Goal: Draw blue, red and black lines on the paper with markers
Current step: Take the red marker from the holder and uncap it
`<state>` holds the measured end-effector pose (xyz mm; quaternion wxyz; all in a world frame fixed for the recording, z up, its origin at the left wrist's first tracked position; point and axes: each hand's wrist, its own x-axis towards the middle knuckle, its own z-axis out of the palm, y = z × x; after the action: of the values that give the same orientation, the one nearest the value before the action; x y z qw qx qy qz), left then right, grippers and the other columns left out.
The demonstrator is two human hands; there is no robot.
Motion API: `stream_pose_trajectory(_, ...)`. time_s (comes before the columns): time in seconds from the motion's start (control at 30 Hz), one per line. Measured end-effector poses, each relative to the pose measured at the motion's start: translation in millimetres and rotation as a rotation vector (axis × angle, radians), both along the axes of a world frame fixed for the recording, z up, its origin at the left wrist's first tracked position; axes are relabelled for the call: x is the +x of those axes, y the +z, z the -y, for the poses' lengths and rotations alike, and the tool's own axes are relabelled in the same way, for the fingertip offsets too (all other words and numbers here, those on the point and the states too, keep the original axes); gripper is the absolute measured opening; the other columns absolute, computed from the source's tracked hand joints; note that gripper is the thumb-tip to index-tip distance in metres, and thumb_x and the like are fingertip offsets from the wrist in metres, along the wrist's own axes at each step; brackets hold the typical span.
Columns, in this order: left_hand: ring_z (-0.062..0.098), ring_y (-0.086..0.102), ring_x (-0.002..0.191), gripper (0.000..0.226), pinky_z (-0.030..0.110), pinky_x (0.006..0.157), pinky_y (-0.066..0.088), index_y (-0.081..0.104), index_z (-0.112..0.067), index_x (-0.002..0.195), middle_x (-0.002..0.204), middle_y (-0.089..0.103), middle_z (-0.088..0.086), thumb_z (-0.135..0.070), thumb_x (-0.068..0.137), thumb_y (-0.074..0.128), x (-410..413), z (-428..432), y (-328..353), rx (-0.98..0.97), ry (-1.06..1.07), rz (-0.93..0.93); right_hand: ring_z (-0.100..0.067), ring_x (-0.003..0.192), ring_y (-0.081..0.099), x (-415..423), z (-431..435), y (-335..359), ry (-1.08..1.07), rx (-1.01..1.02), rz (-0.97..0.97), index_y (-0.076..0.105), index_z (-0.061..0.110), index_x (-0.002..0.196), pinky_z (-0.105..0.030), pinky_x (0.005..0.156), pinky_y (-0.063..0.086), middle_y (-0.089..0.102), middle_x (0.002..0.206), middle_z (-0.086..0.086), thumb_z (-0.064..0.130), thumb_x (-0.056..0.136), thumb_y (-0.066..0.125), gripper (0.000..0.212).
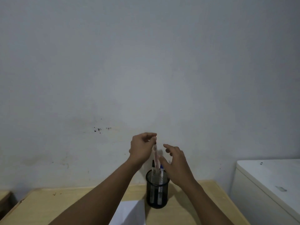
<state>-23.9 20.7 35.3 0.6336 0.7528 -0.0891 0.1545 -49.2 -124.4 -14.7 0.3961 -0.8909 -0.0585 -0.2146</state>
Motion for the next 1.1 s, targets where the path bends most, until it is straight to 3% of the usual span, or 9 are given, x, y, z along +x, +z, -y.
stream_pose_trajectory(0.13,-0.001,0.068,0.081,0.014,0.020,0.081,0.052,0.076,-0.012,0.102,0.090,0.076,-0.001,-0.012,0.090,0.068,-27.2,-23.1,43.6,-0.226,0.031,0.047,-0.011,0.091,0.067,-16.6,-19.4,27.7,0.094,0.122,-0.091,0.063,0.022,0.124,-0.027,0.075,0.058,0.071,0.105,0.002,0.030,0.093,0.069,0.032)
stream_pose_trajectory(0.23,-0.001,0.064,0.077,0.013,0.019,0.078,0.047,0.075,-0.009,0.101,0.085,0.074,-0.002,-0.011,0.090,0.068,-50.5,-49.4,56.6,-0.311,0.085,0.051,-0.018,0.081,0.071,-34.6,-35.9,42.5,0.114,0.316,-0.049,0.070,0.018,0.102,-0.033,0.073,0.060,0.074,0.090,-0.003,0.022,0.090,0.074,0.014)
stream_pose_trajectory(0.3,0.003,0.059,0.076,0.008,0.025,0.082,0.046,0.076,-0.011,0.093,0.082,0.070,-0.004,-0.012,0.090,0.068,-67.2,-69.2,58.6,-0.316,0.117,0.030,-0.021,0.080,0.072,-47.0,-43.9,53.7,0.163,0.648,-0.044,0.072,0.011,0.101,-0.035,0.073,0.060,0.075,0.092,-0.009,0.016,0.089,0.076,0.014)
stream_pose_trajectory(0.37,0.008,0.059,0.079,0.009,0.027,0.076,0.045,0.075,-0.017,0.083,0.084,0.071,-0.003,-0.015,0.089,0.069,-84.5,-87.1,55.6,-0.263,0.114,0.002,-0.021,0.077,0.071,-60.0,-54.7,66.2,0.302,1.070,-0.103,0.071,0.004,0.104,-0.035,0.072,0.062,0.071,0.089,-0.010,0.010,0.090,0.073,0.015)
stream_pose_trajectory(0.43,0.016,0.062,0.084,0.007,0.025,0.069,0.044,0.076,-0.017,0.084,0.088,0.075,0.002,-0.019,0.088,0.071,-100.0,-101.0,48.7,-0.212,0.085,-0.024,-0.021,0.076,0.070,-71.4,-69.0,74.8,0.403,1.264,-0.149,0.072,0.004,0.099,-0.036,0.071,0.061,0.071,0.083,-0.007,0.009,0.091,0.071,0.009)
stream_pose_trajectory(0.57,0.019,0.065,0.096,0.015,0.034,0.073,0.043,0.077,-0.019,0.096,0.097,0.077,-0.003,-0.030,0.088,0.071,-123.3,-121.5,39.8,-0.219,0.044,-0.132,-0.022,0.069,0.072,-89.3,-104.0,82.1,0.486,1.146,-0.180,0.073,0.002,0.095,-0.032,0.067,0.063,0.075,0.080,-0.013,0.011,0.091,0.071,0.009)
stream_pose_trajectory(0.87,0.015,0.059,0.096,0.016,0.041,0.084,0.041,0.078,-0.016,0.091,0.087,0.079,-0.004,-0.029,0.083,0.077,-128.8,-164.8,43.2,-0.363,0.119,-0.353,-0.034,0.091,0.076,-93.2,-143.8,73.0,0.587,0.993,-0.103,0.074,-0.005,0.101,-0.039,0.090,0.062,0.078,0.096,-0.026,-0.003,0.086,0.074,0.016)
stream_pose_trajectory(1.1,0.013,0.054,0.086,0.019,0.043,0.085,0.037,0.077,-0.013,0.088,0.080,0.077,-0.006,-0.031,0.083,0.077,-110.6,-189.5,15.8,-0.326,0.187,-0.345,-0.027,0.110,0.072,-76.5,-157.8,39.5,0.622,0.799,-0.126,0.079,0.007,0.106,-0.042,0.104,0.054,0.080,0.109,-0.011,-0.009,0.087,0.070,0.027)
